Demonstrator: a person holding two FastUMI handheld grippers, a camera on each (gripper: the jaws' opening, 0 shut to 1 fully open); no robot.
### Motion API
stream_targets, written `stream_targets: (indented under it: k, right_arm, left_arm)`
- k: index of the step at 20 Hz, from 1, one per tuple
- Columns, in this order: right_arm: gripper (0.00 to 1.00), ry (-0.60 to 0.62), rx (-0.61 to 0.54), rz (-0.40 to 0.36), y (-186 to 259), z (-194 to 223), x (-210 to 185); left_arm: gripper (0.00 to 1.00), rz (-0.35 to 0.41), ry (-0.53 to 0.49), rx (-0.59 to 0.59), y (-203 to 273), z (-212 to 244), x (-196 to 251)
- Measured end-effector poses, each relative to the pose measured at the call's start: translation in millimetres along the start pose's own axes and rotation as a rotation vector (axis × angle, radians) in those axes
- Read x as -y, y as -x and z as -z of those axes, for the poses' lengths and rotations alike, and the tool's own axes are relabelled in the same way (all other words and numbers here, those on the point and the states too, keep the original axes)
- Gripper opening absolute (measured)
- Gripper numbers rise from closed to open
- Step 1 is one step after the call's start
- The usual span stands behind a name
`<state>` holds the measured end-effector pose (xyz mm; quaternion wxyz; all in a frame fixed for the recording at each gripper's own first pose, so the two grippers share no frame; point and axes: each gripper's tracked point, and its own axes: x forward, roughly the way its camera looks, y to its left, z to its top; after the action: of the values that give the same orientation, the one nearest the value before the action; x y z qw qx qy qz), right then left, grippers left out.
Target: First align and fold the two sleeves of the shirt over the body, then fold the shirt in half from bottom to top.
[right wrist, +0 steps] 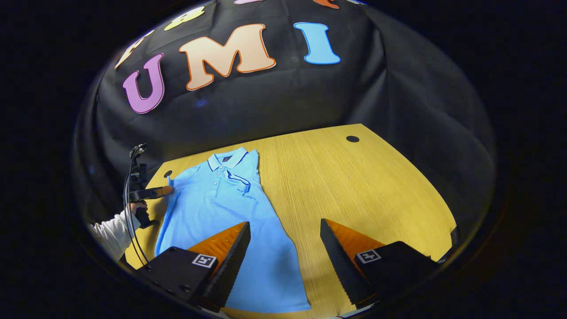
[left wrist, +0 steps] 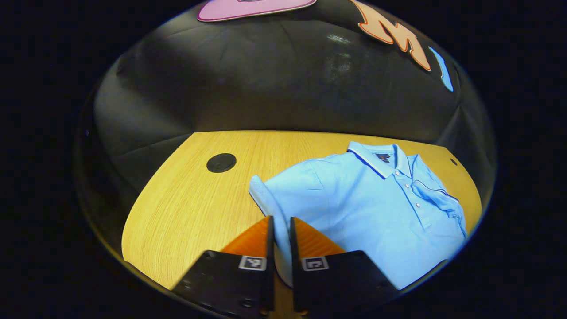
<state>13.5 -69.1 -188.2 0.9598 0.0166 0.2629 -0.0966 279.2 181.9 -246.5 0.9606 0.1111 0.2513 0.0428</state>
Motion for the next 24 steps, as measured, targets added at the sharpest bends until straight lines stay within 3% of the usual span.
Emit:
stream_targets:
  k: [1,2,4,5,8,10,11,13,18,19,20,21,24]
  right_arm:
    - [0.94,-0.001,-0.001,-0.002,1,0,0]
    - [0.98,0.0,0.0,-0.006,2,1,-2]
    - [0.94,0.005,-0.001,-0.01,1,2,-2]
    - [0.98,0.007,-0.001,-0.011,3,2,-2]
    - [0.98,0.016,0.0,-0.017,3,2,-3]
    - [0.94,0.018,0.006,-0.027,3,1,-4]
    - [0.98,0.023,0.006,-0.028,3,2,-3]
    - [0.98,0.033,0.005,-0.028,6,3,2]
    - [0.98,0.033,0.009,-0.03,12,5,14]
    - [0.98,0.035,0.009,-0.031,13,4,16]
    - [0.94,0.038,0.009,-0.033,15,5,18]
    - [0.98,0.044,0.009,-0.035,15,6,21]
    - [0.98,0.062,0.005,-0.064,16,11,25]
  left_arm:
    - [0.06,-0.003,-0.004,-0.002,-1,1,0]
    - [0.01,-0.007,-0.006,-0.002,-2,-1,1]
    - [0.0,-0.011,-0.012,-0.003,1,-3,2]
    - [0.0,-0.02,-0.023,-0.005,3,-4,3]
    - [0.0,0.011,-0.057,0.062,14,-36,32]
    - [0.0,0.058,-0.083,0.106,19,-57,65]
    - [0.0,0.089,-0.094,0.119,20,-63,86]
    - [0.0,0.159,-0.103,0.132,24,-73,137]
    - [0.02,0.264,-0.167,0.091,20,-62,224]
    - [0.06,0.294,-0.155,0.076,19,-56,240]
    - [0.27,0.307,-0.143,0.064,23,-52,249]
    - [0.45,0.304,-0.133,0.06,24,-48,253]
    - [0.99,0.23,-0.11,0.081,44,-45,240]
